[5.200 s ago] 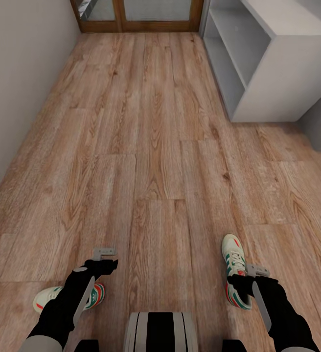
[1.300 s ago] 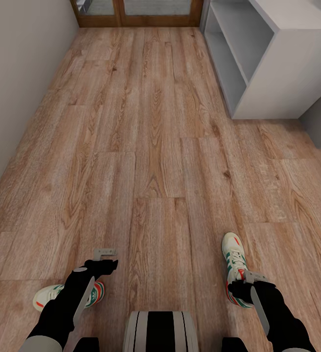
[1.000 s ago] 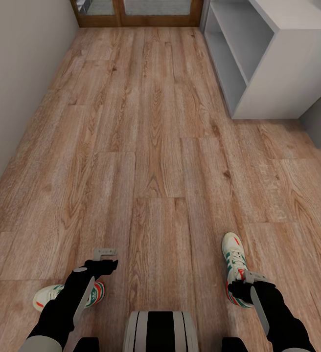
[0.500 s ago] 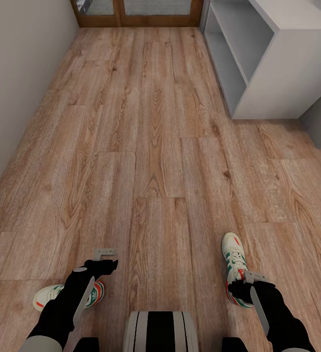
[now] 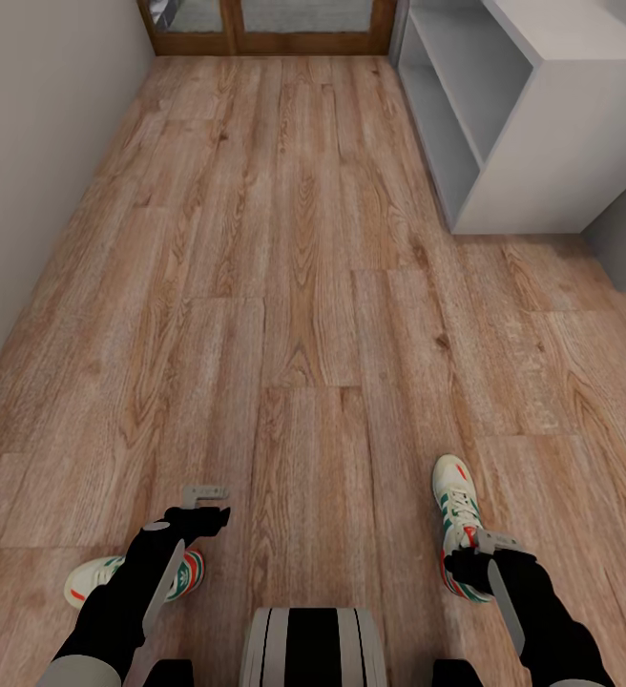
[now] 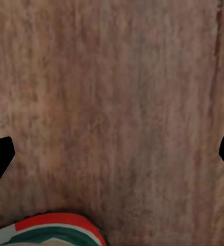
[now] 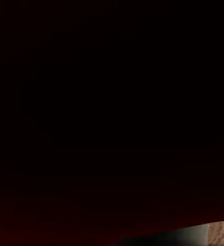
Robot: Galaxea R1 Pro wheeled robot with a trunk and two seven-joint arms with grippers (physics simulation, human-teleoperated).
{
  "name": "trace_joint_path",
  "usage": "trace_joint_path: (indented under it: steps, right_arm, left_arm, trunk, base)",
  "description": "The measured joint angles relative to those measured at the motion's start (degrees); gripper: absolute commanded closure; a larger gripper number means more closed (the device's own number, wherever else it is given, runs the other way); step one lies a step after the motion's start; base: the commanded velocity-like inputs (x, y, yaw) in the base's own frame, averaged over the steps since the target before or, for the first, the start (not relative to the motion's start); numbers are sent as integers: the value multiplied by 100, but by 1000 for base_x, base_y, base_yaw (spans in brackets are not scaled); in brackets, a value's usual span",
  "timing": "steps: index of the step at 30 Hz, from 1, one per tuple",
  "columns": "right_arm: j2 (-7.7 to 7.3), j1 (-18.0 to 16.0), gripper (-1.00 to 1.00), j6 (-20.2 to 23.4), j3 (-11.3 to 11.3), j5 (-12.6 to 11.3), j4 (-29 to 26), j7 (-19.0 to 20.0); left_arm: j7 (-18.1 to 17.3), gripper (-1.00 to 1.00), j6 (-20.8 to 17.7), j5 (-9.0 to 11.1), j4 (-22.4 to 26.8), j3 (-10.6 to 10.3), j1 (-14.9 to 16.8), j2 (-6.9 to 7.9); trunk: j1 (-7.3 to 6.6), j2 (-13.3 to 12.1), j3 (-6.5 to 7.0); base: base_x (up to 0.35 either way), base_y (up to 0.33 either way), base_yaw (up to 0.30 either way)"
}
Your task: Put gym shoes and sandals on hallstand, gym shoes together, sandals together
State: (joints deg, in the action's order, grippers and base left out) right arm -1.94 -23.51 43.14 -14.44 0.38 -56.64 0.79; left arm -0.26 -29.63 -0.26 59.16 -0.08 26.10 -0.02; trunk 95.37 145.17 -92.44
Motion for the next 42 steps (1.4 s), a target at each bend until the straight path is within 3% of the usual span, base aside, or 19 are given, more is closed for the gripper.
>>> trace_joint_path:
  steps: [28,42]
  right_arm:
    - [1,3,100,0,2,-30,135,2]
    - [-3,31,100,-71,17,-35,79,18]
  left_arm:
    - [0,-100,-1,0,-1,-1,1,-4]
    - [-12,-100,-1,-63,23,25,-64,-46]
  trunk:
    - [-71,-38,797]
    - [-102,-54,1073]
  base:
    - [0,0,0]
    - [0,0,0]
